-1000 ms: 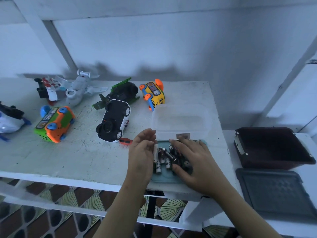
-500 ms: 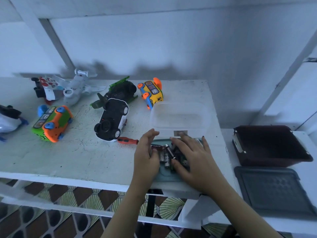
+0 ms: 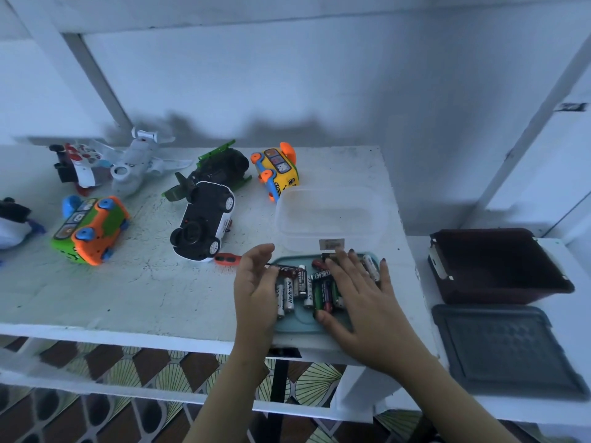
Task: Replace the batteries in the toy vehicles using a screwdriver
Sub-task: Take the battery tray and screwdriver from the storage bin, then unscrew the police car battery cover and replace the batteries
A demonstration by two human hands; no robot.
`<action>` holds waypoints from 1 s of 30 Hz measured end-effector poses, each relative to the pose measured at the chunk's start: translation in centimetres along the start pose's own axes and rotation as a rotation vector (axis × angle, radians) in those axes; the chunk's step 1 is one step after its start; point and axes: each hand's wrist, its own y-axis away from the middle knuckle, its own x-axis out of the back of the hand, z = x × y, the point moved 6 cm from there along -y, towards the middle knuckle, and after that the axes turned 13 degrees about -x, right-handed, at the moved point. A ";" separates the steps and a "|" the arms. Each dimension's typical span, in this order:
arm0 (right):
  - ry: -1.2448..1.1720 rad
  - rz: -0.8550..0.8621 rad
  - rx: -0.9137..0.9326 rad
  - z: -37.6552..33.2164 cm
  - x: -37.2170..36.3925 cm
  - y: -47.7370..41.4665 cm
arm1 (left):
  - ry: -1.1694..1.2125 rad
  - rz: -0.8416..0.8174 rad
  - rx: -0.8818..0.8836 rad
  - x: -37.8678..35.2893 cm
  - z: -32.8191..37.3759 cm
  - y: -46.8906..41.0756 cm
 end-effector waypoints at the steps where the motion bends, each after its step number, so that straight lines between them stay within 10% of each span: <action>1: -0.006 0.001 0.007 0.0 0.0 0.0 | -0.001 0.001 0.002 0.0 0.0 0.2; 30: -0.206 -0.067 0.244 0.6 1.2 -2.2 | -0.140 0.187 0.060 1.6 -0.1 -0.4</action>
